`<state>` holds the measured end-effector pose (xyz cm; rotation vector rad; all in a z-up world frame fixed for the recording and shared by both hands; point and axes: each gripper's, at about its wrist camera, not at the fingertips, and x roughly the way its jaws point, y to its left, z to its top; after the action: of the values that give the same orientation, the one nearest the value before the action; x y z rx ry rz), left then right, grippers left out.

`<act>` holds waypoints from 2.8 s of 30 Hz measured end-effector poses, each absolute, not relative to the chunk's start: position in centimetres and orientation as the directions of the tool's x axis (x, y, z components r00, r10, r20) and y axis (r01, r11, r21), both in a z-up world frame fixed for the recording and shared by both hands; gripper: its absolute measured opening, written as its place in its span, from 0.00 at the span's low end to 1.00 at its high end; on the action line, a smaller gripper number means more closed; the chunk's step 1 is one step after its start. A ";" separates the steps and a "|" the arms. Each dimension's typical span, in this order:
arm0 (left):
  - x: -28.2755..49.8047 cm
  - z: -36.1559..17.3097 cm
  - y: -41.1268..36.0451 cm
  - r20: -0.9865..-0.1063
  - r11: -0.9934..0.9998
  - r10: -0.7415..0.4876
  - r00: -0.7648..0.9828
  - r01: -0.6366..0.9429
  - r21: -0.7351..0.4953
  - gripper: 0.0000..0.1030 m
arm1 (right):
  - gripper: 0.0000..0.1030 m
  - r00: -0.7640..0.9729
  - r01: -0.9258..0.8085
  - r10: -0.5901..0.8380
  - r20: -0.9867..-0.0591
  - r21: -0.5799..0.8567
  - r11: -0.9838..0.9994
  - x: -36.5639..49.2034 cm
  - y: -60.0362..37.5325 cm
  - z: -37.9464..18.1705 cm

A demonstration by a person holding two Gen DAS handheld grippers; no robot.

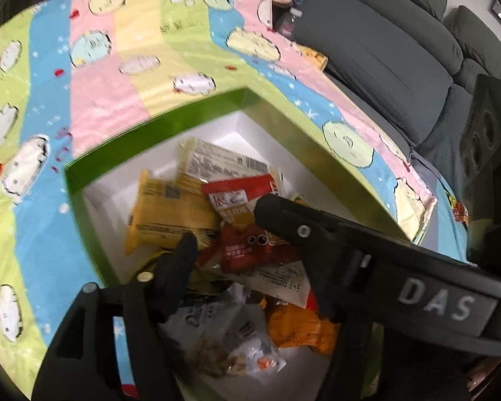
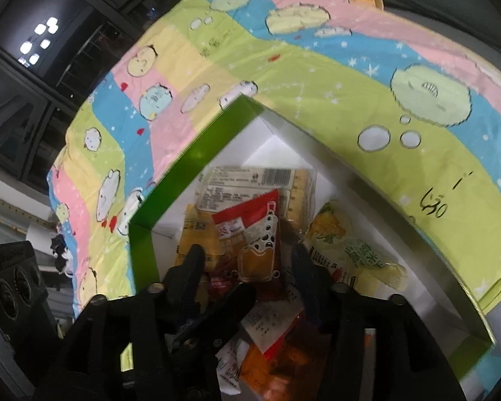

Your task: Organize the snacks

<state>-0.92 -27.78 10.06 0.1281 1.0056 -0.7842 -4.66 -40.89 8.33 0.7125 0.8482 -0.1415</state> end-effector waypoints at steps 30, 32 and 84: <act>-6.8 18.7 -20.8 -0.678 0.784 -0.539 0.500 0.591 -0.188 0.99 | 0.85 0.779 0.342 0.035 -0.626 0.470 0.814 -11.1 -37.4 16.7; -7.0 18.8 -20.6 -0.677 0.790 -0.532 0.509 0.587 -0.179 0.99 | 0.85 0.775 0.343 0.032 -0.631 0.463 0.817 -11.3 -37.2 16.7; -6.8 15.5 -19.2 -0.761 0.821 -0.473 0.444 0.537 -0.197 0.99 | 0.85 0.692 0.378 -0.007 -0.722 0.354 0.856 -10.8 -35.3 14.5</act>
<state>-6.77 -19.23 15.45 0.0767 0.9173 -0.6265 -10.79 -35.26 14.53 0.5109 0.7839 -0.2257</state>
